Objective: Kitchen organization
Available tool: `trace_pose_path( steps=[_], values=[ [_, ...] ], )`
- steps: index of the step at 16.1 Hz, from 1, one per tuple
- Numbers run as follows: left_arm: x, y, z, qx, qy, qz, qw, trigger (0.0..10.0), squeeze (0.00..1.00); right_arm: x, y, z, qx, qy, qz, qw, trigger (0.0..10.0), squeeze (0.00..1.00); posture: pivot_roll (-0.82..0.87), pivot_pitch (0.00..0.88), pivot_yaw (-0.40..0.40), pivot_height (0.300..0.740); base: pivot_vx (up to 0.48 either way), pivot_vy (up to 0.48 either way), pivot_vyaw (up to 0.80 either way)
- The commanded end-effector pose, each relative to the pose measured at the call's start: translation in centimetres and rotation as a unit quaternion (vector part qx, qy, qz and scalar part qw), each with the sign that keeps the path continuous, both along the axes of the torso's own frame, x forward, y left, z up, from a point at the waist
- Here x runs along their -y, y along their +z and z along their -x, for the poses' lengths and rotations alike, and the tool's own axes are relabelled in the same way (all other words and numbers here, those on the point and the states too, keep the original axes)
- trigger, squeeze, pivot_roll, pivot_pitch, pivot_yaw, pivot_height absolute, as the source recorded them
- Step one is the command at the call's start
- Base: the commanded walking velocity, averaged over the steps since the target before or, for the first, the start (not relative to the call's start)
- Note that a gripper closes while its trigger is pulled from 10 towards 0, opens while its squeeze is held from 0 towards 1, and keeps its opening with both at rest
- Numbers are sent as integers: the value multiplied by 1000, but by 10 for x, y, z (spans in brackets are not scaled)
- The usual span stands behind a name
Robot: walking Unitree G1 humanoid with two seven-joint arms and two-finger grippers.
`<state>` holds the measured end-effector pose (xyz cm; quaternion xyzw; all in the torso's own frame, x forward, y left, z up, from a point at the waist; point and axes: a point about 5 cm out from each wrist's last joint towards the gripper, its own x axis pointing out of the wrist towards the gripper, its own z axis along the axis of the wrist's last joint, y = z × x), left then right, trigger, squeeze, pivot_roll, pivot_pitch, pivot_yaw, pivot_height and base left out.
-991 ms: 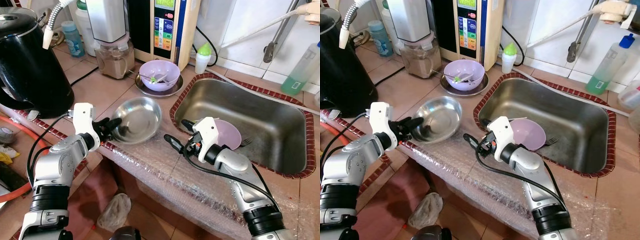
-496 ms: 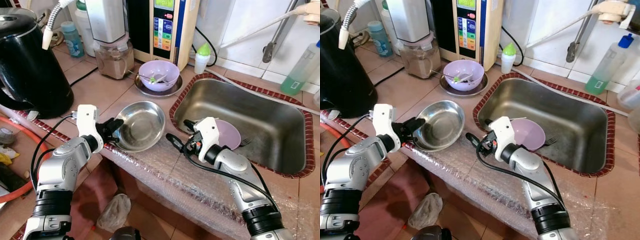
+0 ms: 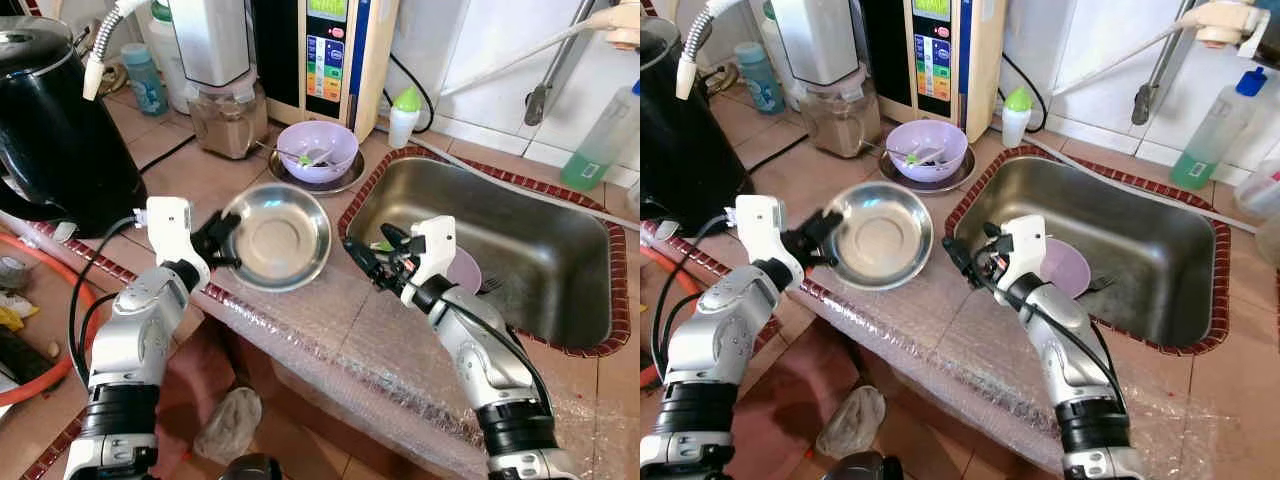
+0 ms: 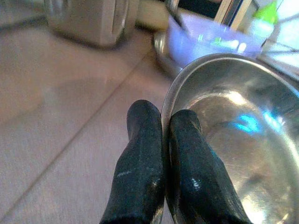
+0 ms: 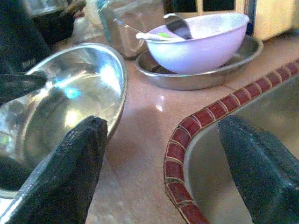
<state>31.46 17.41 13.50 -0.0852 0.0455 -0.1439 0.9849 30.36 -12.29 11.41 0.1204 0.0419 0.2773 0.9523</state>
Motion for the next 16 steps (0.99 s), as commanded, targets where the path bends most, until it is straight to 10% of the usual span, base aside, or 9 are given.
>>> trace_pose_path(
  steps=[1,11,12,13,16],
  values=[
    [7,11,1,46,-10,-14,999,0,0,-3,6,-4,-5,1,-22,1000,10000,0,18,0,25,740,0,0,0],
    [37,37,12,138,-99,63,983,0,0,-39,0,-30,-59,5,-94,994,9373,0,43,0,13,740,0,0,0],
    [37,39,13,139,-103,78,982,0,0,-40,-1,-33,-59,0,-100,993,2157,0,46,0,11,740,0,0,0],
    [37,39,14,140,-107,87,981,0,0,-39,-1,-34,-58,-4,-101,993,0,0,50,0,10,740,0,0,0],
    [36,39,16,136,-116,90,980,0,0,-33,1,-41,-57,-30,-131,989,0,0,54,0,8,740,0,0,0]
  ],
)
